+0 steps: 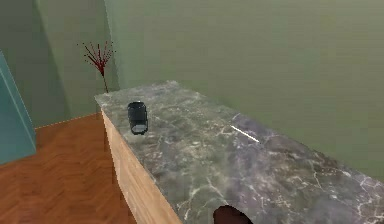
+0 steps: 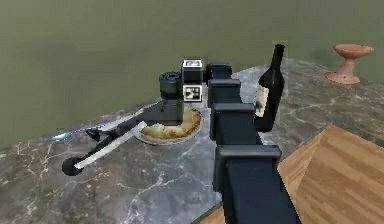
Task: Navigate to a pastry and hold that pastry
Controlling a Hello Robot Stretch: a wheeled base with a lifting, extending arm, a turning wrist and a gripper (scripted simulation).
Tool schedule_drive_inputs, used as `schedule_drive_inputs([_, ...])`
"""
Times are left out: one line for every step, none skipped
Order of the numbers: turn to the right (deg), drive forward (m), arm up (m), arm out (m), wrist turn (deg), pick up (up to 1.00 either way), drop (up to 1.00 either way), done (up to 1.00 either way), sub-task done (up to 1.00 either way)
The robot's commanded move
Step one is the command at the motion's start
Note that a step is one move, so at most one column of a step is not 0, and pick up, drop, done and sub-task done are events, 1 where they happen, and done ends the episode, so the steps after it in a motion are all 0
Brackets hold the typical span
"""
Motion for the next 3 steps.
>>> schedule_drive_inputs([0.0, 0.00, 0.00, 0.00, 45.0, 0.00, 0.00, 0.00, 0.00])
schedule_drive_inputs([0.0, 0.00, 0.00, 0.00, 27.0, 0.00, 0.00, 0.00, 0.00])
schedule_drive_inputs([0.0, 0.00, -0.14, 0.00, 0.0, 0.00, 0.00, 0.00, 0.00])
